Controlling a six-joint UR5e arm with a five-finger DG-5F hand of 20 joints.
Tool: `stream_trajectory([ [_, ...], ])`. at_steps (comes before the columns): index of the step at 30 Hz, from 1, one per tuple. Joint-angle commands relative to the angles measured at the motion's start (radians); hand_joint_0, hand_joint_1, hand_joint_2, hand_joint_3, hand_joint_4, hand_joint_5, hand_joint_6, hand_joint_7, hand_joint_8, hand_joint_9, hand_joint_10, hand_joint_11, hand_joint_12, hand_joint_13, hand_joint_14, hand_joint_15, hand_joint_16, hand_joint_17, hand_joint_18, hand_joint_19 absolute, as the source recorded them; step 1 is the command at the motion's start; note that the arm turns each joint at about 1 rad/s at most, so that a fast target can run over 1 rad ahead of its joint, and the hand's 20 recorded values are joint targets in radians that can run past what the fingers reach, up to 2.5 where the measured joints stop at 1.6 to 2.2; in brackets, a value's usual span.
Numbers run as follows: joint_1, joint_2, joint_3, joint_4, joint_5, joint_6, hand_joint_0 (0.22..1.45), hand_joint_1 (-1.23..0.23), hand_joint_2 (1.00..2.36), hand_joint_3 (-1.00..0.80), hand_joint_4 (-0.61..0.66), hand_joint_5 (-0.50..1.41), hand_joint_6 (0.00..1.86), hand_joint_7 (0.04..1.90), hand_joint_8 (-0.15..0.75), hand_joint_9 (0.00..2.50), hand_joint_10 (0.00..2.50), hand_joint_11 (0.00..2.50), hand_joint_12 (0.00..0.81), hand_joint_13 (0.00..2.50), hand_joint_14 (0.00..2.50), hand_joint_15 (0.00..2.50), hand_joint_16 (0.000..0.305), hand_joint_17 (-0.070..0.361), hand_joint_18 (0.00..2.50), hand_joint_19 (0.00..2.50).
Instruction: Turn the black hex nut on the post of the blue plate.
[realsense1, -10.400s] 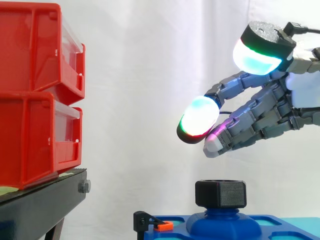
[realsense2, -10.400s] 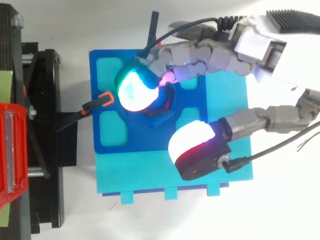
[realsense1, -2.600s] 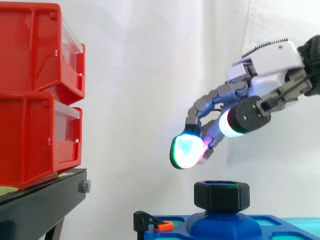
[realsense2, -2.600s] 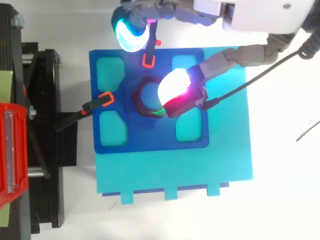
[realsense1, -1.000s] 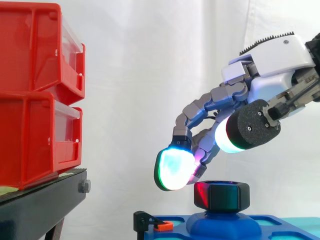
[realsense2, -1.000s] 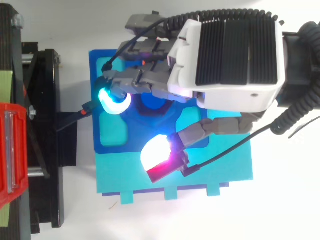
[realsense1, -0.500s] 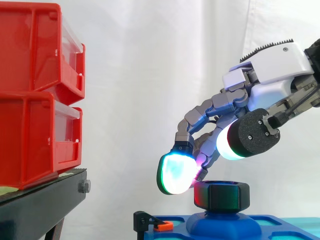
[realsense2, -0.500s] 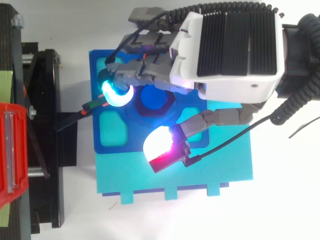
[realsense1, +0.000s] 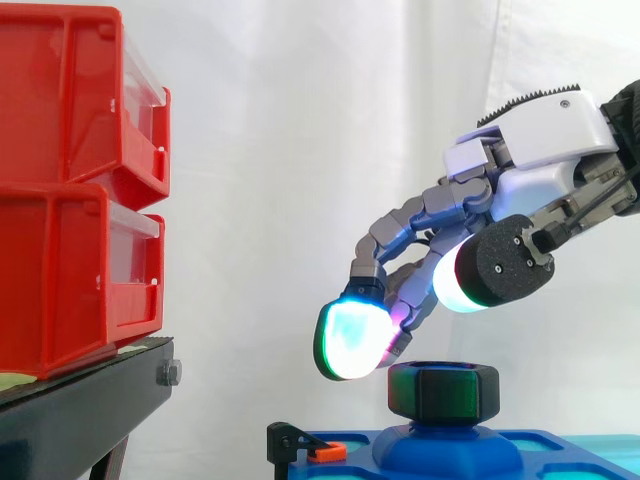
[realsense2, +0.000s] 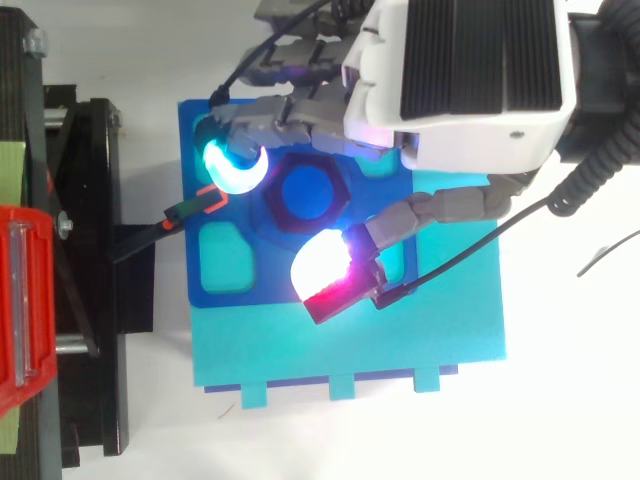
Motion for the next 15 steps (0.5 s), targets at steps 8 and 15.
stream_trajectory([
  [8, 0.014, 0.000, 0.000, 0.016, 0.006, 0.011, 0.51, -0.43, 1.00, -0.50, 0.25, -0.17, 0.50, 0.80, 0.324, 0.70, 0.00, 0.05, 0.398, 0.45, 0.00, 0.05, 0.054, 0.122, 0.15, 0.15],
  [15, 0.020, 0.000, -0.001, 0.039, 0.008, 0.017, 0.51, -0.42, 1.00, -0.50, 0.25, -0.17, 0.50, 0.80, 0.324, 0.70, 0.00, 0.06, 0.398, 0.45, 0.00, 0.05, 0.054, 0.122, 0.15, 0.15],
])
